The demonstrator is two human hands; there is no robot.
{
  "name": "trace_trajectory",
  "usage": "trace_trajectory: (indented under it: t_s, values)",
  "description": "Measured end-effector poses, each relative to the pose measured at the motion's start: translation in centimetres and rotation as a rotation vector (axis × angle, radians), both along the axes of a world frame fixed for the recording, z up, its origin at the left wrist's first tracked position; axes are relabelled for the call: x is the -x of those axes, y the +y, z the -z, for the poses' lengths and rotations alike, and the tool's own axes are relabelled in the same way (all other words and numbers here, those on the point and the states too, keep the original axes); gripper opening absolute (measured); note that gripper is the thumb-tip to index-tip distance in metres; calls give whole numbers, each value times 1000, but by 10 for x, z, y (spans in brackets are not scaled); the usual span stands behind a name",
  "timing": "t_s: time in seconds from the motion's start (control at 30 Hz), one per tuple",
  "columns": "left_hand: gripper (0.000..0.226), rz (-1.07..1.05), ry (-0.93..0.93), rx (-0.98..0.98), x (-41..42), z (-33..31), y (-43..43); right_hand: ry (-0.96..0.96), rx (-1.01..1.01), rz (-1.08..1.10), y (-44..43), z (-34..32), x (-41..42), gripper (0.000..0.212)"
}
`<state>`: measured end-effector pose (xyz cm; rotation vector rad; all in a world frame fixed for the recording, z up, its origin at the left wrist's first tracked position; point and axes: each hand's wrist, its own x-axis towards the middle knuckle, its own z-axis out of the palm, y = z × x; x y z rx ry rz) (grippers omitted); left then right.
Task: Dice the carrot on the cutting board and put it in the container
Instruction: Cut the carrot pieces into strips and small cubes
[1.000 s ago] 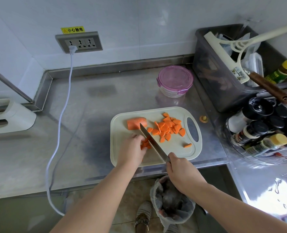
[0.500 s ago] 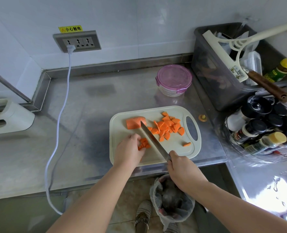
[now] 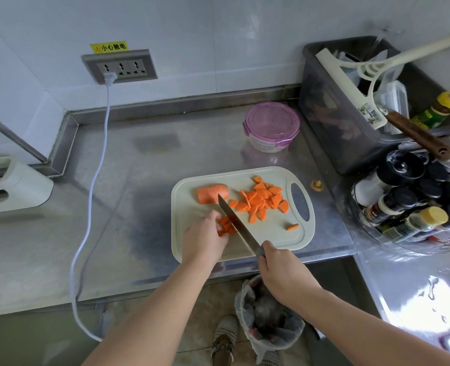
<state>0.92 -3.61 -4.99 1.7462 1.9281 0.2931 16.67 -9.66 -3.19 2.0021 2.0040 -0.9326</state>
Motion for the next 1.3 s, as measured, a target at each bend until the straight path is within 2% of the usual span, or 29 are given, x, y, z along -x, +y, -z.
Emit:
trace_trajectory:
  t_s: [0.2, 0.33, 0.63, 0.93, 1.1, 1.2, 1.3]
  values:
    - [50, -19, 42, -4, 1, -2, 2, 26, -39, 25, 2, -1, 0, 17]
    - [42, 33, 97, -7, -3, -4, 4, -3, -8, -5, 1, 2, 1, 24]
    - [45, 71, 49, 18, 7, -1, 6, 77, -74, 85, 4, -9, -4, 9]
    - [46, 115, 152, 8, 11, -3, 9, 79, -60, 104, -4, -6, 15, 16]
    - [45, 115, 203, 4, 7, -3, 10, 77, -49, 106, -7, -4, 18, 12]
    - [35, 135, 212, -83, 6, -8, 6, 81, -59, 121, -8, -5, 17, 12]
    - [26, 328, 288, -206, 6, -4, -1, 80, -71, 145, -6, -8, 12, 12]
